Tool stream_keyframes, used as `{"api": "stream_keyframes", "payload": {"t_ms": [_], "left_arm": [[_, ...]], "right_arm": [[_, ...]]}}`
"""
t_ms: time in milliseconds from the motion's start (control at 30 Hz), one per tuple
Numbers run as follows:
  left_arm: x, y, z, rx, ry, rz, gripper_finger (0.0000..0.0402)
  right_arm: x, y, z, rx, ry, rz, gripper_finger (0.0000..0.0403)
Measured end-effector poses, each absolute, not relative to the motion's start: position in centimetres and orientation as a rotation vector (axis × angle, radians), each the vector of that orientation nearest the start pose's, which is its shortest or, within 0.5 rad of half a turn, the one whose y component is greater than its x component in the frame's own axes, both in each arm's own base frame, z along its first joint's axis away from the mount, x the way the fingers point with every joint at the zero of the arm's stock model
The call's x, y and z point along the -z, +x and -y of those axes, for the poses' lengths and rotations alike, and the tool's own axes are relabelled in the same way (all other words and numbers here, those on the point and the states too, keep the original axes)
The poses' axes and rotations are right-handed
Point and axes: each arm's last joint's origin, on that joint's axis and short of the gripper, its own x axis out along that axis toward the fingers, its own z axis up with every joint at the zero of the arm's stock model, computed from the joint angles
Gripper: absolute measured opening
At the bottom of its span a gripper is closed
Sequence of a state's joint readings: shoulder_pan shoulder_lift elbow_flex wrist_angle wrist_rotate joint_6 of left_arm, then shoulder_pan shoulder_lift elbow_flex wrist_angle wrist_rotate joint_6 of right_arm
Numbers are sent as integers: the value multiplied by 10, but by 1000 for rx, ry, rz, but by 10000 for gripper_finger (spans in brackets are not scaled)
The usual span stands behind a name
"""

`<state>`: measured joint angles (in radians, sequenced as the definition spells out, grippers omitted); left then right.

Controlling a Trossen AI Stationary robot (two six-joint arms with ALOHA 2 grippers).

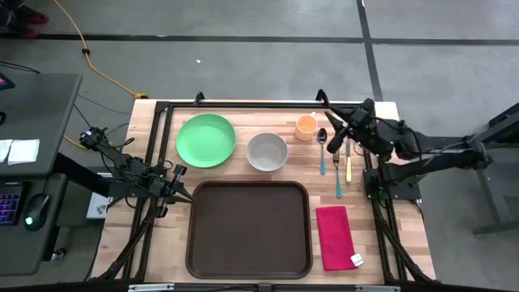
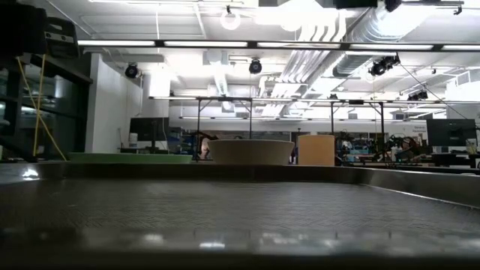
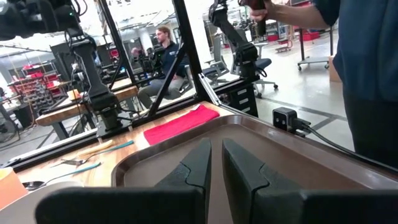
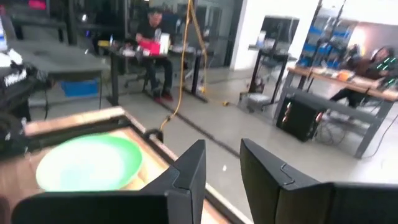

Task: Set up tray
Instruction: Put the light orange mug on the top left of the brown tray

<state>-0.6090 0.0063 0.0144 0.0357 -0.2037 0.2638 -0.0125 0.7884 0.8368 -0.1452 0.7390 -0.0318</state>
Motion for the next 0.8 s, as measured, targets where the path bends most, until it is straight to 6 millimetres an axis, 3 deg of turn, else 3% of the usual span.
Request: {"api": "stream_keyframes", "payload": {"t_ms": [567, 800], "left_arm": [[-171, 83, 50, 397, 243, 94, 72], [-171, 83, 50, 397, 243, 94, 72]], "right_arm": [[-319, 187, 79, 612, 50, -386, 79], [-332, 198, 97, 606, 20, -544, 79]]}}
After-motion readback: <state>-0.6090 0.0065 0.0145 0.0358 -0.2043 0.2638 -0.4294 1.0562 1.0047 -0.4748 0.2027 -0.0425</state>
